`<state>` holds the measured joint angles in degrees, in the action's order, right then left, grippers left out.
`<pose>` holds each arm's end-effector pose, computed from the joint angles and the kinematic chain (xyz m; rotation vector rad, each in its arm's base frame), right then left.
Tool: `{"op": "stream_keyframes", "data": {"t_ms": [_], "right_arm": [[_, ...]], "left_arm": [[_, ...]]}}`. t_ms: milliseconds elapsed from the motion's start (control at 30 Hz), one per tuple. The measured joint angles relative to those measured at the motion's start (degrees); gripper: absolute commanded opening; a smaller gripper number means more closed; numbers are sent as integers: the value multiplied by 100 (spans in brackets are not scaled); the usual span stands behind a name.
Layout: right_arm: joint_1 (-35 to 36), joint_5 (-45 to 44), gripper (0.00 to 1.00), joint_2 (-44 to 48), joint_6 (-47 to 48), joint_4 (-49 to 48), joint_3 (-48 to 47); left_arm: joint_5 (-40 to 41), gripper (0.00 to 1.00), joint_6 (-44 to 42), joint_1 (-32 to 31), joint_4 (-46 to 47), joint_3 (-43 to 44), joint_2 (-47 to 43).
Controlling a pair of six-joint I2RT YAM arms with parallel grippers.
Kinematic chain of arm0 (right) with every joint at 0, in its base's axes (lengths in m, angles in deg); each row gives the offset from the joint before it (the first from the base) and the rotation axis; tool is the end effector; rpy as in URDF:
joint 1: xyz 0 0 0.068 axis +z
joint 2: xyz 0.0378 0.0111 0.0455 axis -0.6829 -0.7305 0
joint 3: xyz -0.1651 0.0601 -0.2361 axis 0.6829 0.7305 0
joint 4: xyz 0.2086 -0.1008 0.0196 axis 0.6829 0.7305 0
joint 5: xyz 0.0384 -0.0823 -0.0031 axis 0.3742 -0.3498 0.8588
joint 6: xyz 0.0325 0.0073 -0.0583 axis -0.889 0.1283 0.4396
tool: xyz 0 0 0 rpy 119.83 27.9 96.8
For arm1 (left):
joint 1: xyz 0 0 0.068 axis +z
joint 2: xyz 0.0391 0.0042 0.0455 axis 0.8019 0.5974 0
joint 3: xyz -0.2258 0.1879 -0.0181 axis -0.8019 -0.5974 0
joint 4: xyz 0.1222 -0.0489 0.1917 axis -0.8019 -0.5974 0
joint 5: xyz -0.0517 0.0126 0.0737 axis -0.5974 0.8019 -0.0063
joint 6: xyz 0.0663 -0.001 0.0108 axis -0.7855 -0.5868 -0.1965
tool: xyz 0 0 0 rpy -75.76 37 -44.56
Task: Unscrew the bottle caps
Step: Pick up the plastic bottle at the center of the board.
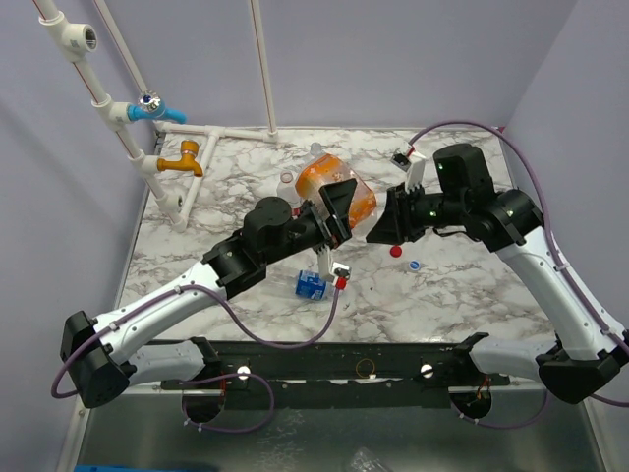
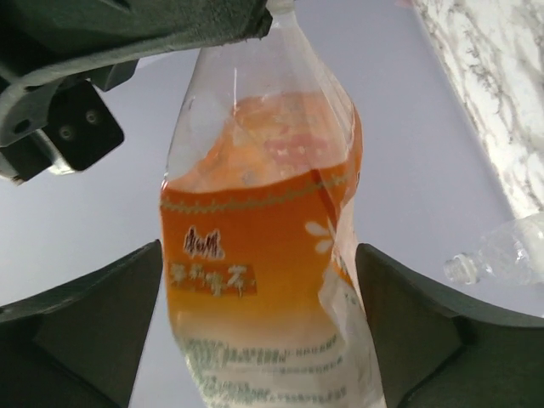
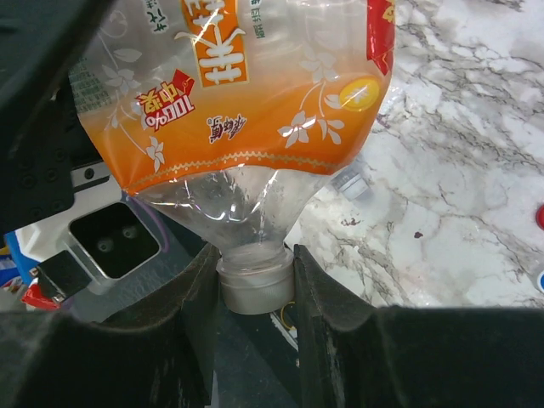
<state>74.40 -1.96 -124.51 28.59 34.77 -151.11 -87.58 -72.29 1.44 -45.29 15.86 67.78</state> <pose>0.1574 0.1262 0.4211 -0.6511 2.2433 0.9711 0.1424 -0.1951 0.3858 1.7231 0.1462 0.6324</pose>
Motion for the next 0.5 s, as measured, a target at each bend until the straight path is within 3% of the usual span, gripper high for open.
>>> {"op": "stream_keyframes", "data": {"t_ms": [167,200,267,467,500], "right_arm": [[258,-164,1,-33,-4,24,-33],[278,-199,1,-33,-9,26,-35],[284,-264,7,-37,-20,48,-44],[350,-557,70,-146,-105,170,-509],[348,-634,76,-157,-129,153,-664]], "left_arm": [[151,40,127,0,-199,122,157],[164,34,153,2,-229,131,166],[173,32,214,0,-232,136,166],[227,33,608,9,-116,245,151],[229,34,686,9,-120,256,140]]}}
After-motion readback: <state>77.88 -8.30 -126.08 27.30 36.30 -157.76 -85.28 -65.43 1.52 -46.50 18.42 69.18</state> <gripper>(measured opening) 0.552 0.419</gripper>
